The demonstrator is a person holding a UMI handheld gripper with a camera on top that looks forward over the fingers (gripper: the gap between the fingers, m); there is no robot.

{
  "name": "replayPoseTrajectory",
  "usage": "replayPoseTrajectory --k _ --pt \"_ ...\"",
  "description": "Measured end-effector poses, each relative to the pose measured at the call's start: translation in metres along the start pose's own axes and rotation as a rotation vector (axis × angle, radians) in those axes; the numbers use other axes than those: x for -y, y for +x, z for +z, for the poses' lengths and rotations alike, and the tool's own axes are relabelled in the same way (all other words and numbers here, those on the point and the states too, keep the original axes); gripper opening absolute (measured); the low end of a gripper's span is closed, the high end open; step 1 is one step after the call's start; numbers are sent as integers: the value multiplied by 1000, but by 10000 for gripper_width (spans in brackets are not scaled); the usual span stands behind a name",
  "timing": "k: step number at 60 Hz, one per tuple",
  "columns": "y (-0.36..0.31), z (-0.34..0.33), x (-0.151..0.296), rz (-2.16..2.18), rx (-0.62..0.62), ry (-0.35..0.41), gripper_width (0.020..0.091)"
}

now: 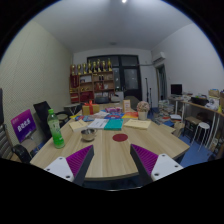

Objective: Pour water

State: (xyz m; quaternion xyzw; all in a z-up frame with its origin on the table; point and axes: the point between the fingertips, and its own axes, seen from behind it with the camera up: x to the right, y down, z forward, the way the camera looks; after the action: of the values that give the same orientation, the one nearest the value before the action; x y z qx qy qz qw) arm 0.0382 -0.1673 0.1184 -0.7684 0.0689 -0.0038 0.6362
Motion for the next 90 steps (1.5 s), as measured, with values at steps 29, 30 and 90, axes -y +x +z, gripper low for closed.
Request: replayPoseTrajectory --k 29,30,90 --pt "-92 20 -18 -50 199 -10 836" --pt "-104 22 -17 -54 209 -9 838" --pt "-302 257 8 -81 150 135 516"
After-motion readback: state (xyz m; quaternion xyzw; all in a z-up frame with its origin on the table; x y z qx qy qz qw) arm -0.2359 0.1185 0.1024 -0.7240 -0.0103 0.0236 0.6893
